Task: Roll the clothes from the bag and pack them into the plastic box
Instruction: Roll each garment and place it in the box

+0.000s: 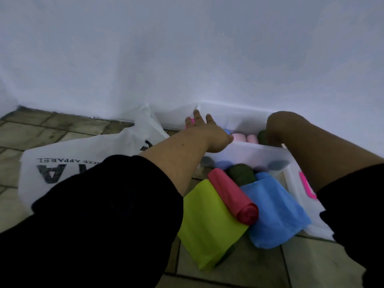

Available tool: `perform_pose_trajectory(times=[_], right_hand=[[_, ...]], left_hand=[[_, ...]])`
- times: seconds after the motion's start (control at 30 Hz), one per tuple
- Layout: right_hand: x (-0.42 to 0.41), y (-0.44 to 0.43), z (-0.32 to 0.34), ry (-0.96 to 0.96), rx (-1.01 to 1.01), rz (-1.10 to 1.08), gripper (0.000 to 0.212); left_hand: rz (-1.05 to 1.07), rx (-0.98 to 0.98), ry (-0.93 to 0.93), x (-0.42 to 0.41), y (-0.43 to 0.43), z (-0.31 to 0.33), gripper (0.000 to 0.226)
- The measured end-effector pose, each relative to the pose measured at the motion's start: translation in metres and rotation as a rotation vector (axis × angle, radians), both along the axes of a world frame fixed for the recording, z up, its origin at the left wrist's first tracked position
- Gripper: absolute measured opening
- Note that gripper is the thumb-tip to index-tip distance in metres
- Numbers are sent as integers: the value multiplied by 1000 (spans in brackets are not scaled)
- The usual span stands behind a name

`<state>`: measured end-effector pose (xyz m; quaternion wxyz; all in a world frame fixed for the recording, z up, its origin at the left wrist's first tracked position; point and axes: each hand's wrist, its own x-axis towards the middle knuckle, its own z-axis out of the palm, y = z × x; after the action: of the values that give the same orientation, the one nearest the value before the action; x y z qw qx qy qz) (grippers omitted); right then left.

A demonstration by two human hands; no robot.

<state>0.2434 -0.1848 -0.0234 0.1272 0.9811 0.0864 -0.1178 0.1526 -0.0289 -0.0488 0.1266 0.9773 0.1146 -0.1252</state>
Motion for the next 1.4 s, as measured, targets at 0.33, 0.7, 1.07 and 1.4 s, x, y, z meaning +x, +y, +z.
perform_pose_trajectory(times=[0.33, 0.7, 1.07, 1.4], right_hand=[[14, -7, -19, 121, 120, -25, 30], [16, -13, -18, 205, 169, -43, 28], [-118, -20, -31, -339, 738, 266, 23], [-163, -9, -66, -117, 578, 113, 52]], left_hand=[[-11, -5, 9, -6, -4, 7, 79], [62, -22, 25, -10, -7, 13, 84], [131, -156, -212, -27, -5, 4, 84], [-84, 131, 221, -205, 13, -73, 83]])
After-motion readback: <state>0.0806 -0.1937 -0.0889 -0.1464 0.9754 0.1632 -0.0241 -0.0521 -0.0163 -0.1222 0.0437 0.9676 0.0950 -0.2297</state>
